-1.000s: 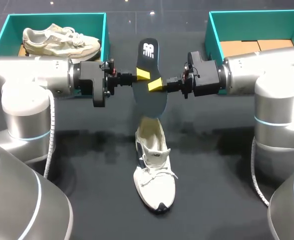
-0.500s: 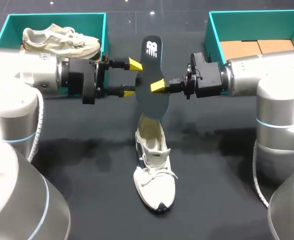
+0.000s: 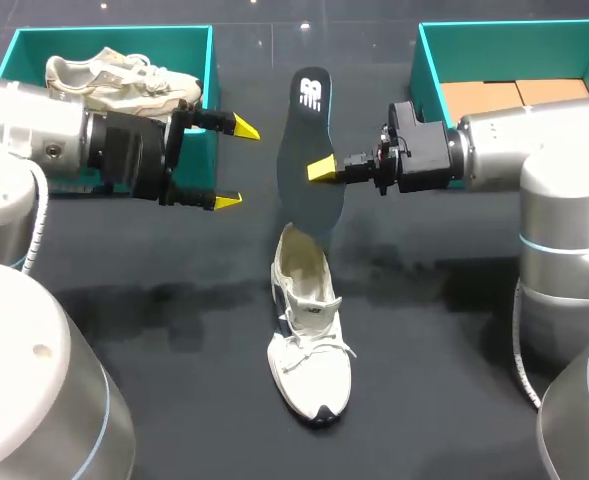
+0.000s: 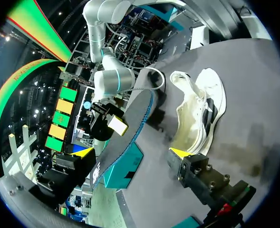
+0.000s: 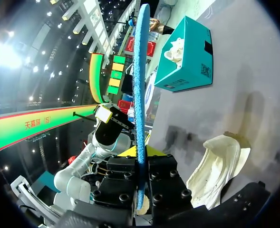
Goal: Take the shoe out of the shoebox, open the shoe tongue, remove and reinsert the insole, then place the shoe into the shoebox
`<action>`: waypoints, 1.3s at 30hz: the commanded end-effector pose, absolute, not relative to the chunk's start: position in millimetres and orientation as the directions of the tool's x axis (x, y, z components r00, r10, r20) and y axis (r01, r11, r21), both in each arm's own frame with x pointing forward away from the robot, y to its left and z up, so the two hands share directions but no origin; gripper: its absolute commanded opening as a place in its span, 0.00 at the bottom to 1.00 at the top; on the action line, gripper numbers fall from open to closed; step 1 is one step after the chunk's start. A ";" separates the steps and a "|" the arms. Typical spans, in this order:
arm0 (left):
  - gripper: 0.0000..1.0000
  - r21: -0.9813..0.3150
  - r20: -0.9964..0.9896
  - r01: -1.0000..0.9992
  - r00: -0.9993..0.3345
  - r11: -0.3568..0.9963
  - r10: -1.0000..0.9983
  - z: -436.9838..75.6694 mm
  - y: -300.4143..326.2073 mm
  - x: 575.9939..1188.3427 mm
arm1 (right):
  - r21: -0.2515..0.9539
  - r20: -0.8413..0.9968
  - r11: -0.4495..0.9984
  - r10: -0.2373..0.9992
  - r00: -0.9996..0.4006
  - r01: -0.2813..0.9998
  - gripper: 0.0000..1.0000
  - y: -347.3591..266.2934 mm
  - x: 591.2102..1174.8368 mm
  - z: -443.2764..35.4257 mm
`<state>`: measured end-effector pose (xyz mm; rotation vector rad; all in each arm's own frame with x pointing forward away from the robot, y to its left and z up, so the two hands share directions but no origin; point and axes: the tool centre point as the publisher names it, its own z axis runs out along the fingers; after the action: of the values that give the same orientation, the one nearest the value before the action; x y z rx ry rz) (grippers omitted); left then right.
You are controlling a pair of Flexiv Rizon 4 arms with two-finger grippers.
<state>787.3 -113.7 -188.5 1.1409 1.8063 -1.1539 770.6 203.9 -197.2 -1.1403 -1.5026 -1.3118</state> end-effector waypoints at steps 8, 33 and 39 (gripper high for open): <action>1.00 -0.353 -0.827 0.880 -0.452 0.317 0.335 -190.9 -115.2 777.4 | 0.262 0.957 0.019 0.121 -0.262 0.965 0.00 198.1 769.3 -197.9; 1.00 -0.612 -0.377 0.340 -0.919 0.714 0.115 -207.4 -79.1 757.2 | 0.463 0.877 0.067 0.113 -0.468 0.884 0.00 170.5 787.7 -202.5; 1.00 -0.612 -0.377 0.340 -0.919 0.714 0.115 -207.4 -79.1 757.2 | 0.463 0.877 0.067 0.113 -0.468 0.884 0.00 170.5 787.7 -202.5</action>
<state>757.2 -77.5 -208.2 0.3667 2.5882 -1.0750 788.3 169.8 -202.4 -1.0023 -1.6769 -1.4645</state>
